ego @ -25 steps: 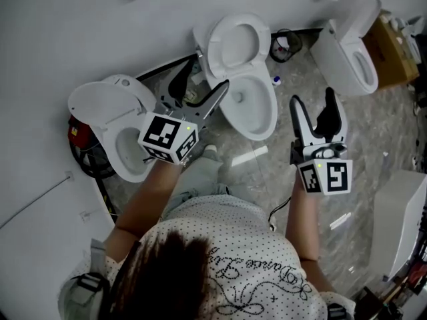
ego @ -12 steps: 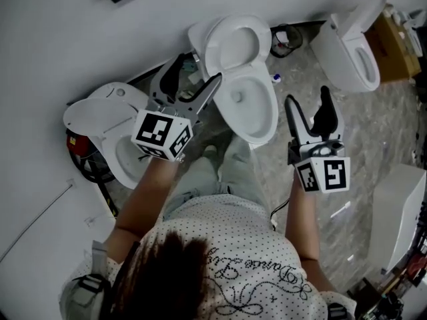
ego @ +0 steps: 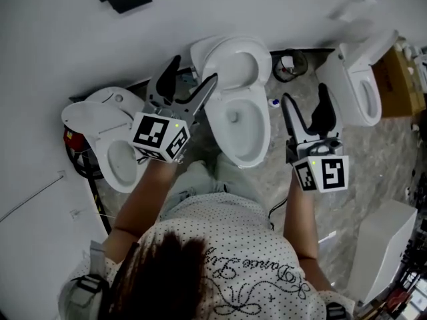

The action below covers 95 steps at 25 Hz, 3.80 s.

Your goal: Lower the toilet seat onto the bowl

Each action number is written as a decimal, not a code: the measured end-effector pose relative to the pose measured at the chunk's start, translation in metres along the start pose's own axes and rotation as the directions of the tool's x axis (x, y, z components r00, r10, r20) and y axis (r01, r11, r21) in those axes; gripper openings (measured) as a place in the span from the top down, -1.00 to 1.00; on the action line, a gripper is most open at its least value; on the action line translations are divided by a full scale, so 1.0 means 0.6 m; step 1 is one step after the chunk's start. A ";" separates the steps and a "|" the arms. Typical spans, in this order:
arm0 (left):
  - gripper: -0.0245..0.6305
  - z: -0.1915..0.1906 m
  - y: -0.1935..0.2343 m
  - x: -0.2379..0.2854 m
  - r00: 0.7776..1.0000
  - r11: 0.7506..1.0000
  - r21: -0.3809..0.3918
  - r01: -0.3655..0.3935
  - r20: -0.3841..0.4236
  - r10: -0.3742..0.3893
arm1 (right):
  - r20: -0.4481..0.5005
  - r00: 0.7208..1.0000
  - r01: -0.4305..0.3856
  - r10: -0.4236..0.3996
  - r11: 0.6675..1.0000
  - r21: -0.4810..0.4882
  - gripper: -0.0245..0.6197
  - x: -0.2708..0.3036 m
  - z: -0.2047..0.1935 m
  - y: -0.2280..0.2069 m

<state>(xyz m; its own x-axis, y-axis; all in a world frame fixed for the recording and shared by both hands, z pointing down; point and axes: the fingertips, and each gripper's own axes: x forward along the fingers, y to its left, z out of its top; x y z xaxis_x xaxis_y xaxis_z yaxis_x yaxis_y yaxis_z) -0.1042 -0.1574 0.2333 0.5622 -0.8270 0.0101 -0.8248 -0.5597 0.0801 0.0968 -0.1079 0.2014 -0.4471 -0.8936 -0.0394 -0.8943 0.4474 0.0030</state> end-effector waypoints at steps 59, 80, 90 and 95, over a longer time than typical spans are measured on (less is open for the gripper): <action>-0.15 -0.196 0.329 0.274 0.981 0.991 -0.130 -0.022 -0.195 -0.004 | -0.555 0.825 -0.013 0.109 0.985 0.175 0.25 0.522 -0.481 -0.103; -0.15 -0.202 0.313 0.245 0.976 0.990 -0.116 -0.083 -0.210 0.057 | -0.670 0.719 -0.098 0.183 0.982 0.163 0.39 0.516 -0.532 -0.087; -0.15 -0.186 0.274 0.222 0.979 0.991 -0.104 -0.086 -0.192 0.065 | -0.686 0.707 -0.127 0.170 0.985 0.114 0.39 0.465 -0.516 -0.074; -0.15 -0.184 0.239 0.207 0.981 0.992 -0.101 -0.073 -0.186 0.053 | -0.675 0.714 -0.138 0.184 0.983 0.122 0.42 0.423 -0.505 -0.067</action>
<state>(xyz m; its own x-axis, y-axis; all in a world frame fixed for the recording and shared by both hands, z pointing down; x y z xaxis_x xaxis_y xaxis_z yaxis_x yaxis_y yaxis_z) -0.1460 -0.3343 0.3560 0.5192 -0.8312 0.1991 -0.8531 -0.4898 0.1798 0.0150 -0.3637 0.4940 -0.4942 -0.5805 0.6472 -0.8153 0.5679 -0.1132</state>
